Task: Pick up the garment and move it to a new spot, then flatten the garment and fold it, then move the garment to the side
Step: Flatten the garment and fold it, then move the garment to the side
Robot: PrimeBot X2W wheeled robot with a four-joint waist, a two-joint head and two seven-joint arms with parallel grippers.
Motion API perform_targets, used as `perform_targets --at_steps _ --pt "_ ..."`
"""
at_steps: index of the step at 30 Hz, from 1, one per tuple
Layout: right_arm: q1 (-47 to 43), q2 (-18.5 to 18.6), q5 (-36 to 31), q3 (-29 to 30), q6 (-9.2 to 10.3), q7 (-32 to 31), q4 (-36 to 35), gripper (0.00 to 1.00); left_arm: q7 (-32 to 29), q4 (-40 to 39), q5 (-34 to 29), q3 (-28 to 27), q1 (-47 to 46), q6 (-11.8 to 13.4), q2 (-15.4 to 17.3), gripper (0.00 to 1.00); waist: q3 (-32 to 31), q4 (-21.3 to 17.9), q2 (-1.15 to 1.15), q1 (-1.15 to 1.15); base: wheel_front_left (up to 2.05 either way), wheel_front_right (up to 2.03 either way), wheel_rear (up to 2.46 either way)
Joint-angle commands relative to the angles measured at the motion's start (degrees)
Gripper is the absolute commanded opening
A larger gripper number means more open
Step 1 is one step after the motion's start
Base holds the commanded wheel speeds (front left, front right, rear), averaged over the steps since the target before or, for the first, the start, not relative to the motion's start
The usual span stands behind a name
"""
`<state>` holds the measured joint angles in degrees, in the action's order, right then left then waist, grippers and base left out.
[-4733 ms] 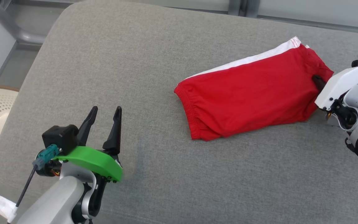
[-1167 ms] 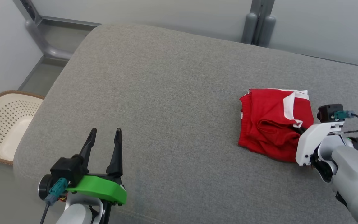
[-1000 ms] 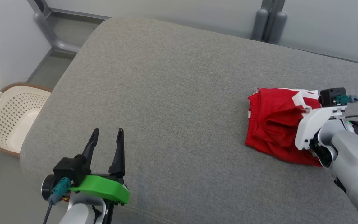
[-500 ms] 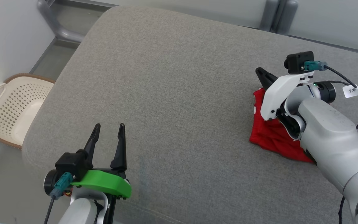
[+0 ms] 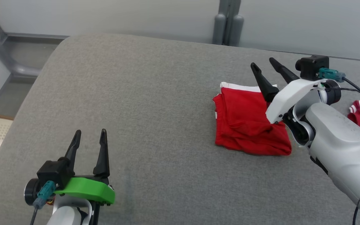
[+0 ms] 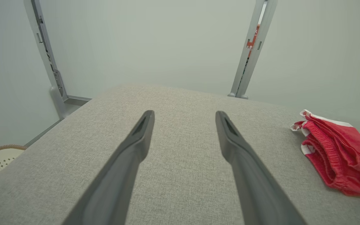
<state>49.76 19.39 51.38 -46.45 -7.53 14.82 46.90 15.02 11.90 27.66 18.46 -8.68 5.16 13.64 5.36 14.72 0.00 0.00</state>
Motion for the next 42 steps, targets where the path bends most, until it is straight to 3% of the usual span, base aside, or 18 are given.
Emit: perform_targets --at_steps 1,7,12,17,21,31,38,42 --pt "-1.57 0.72 -0.79 0.91 0.09 0.42 -1.25 1.00 -0.03 -0.47 -0.29 -0.36 1.01 0.42 0.69 1.00 -3.81 -6.27 0.00 0.00 0.00 0.00 0.00" --pt "-8.36 2.96 -5.25 8.95 0.09 0.34 -9.07 1.00 -0.21 -2.23 0.12 -1.43 2.86 1.48 1.94 1.00 -5.63 -11.56 0.00 0.00 0.00 0.00 0.00" --pt "-17.46 3.30 -10.88 19.14 0.08 0.36 -16.33 1.00 -0.13 -3.53 -1.15 -2.06 4.33 2.80 3.39 1.00 -6.52 -14.49 0.00 0.00 0.00 0.00 0.00" --pt "-28.90 0.75 -17.14 30.08 0.08 0.36 -24.45 1.00 0.07 -4.41 -1.53 -2.64 5.31 3.48 3.22 1.00 -6.94 -16.01 0.00 0.00 0.00 0.00 0.00" --pt "-35.85 -1.70 -21.94 34.88 0.06 0.37 -28.63 1.00 0.12 -4.12 -2.15 -3.36 6.50 3.19 2.86 1.00 -7.03 -16.76 0.00 0.00 0.00 0.00 0.00" --pt "-42.94 -5.15 -26.39 38.73 0.06 0.36 -33.46 1.00 0.20 -5.23 -5.29 -4.96 8.07 1.79 0.78 1.00 -6.54 -16.90 0.00 0.00 0.00 0.00 0.00" --pt "-41.85 -5.01 -26.40 37.79 0.06 -0.15 -32.87 1.00 0.21 -4.99 -6.44 -5.57 6.88 0.47 -0.38 1.00 -6.26 -16.33 0.00 0.00 0.00 0.00 0.00" --pt "-38.71 -5.26 -24.67 37.21 0.06 -3.60 -31.03 1.00 0.20 -4.71 -7.34 -5.06 6.14 -0.82 -0.97 1.00 -5.64 -15.15 0.00 0.00 0.00 0.00 0.00"
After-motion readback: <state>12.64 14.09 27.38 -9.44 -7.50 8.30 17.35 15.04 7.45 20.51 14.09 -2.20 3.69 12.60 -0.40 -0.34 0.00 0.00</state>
